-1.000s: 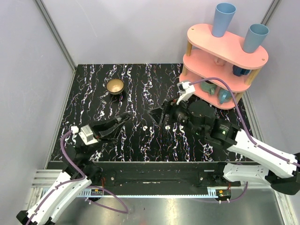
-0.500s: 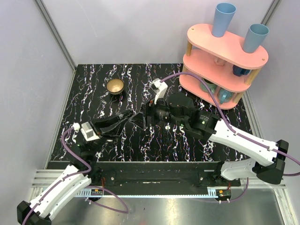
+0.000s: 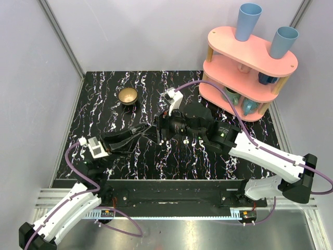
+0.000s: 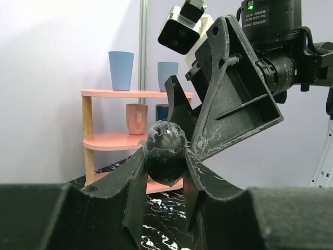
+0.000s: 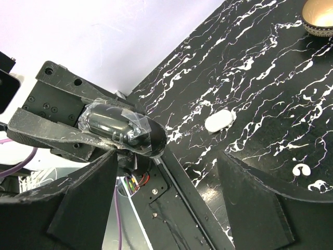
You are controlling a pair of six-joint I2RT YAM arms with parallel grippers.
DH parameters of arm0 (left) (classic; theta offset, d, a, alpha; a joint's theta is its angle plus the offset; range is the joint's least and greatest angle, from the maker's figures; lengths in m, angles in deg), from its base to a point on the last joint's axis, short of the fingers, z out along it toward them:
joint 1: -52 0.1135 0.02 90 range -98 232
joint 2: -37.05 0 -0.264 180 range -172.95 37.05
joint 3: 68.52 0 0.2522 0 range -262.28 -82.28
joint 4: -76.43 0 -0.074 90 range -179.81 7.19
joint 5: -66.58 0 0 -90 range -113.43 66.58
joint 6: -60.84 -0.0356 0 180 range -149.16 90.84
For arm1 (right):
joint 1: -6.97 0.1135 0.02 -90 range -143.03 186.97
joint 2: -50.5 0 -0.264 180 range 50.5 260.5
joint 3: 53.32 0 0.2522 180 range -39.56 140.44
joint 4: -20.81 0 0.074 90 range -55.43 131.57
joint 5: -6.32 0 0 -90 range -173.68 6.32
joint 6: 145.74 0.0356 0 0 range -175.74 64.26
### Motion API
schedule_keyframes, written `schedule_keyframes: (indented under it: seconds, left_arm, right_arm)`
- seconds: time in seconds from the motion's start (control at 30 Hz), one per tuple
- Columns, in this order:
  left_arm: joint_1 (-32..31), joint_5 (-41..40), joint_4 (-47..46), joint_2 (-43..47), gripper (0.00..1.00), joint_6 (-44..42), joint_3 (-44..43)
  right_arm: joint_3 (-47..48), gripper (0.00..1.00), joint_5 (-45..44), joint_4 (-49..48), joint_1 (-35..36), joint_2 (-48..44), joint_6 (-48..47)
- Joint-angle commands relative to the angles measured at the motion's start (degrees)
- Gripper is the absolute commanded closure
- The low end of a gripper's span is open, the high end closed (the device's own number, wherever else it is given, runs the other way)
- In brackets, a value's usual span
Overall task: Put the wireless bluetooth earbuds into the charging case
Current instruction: Open the charging case.
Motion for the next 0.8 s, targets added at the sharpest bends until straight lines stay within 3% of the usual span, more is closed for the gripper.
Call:
schedule_keyframes:
  seconds: [0.0,0.47,0.77]
  left_arm:
    - [-0.3,6.7,-1.3,1.9,1.00,1.3,-2.0]
    - [-0.3,9.3,3.1,3.7,1.00,0.1,-4.2]
    - [-0.3,0.7,7.6,7.5,1.00,-1.8,-2.1]
  right_arm:
    - [3.2,0.17,0.9,-4.2,-2.1,0.0,0.5]
    - [2.1,0.17,4.8,-6.1,-4.5,0.4,3.6]
    - [2.9,0.16,8.2,-9.1,-4.6,-1.4,3.4]
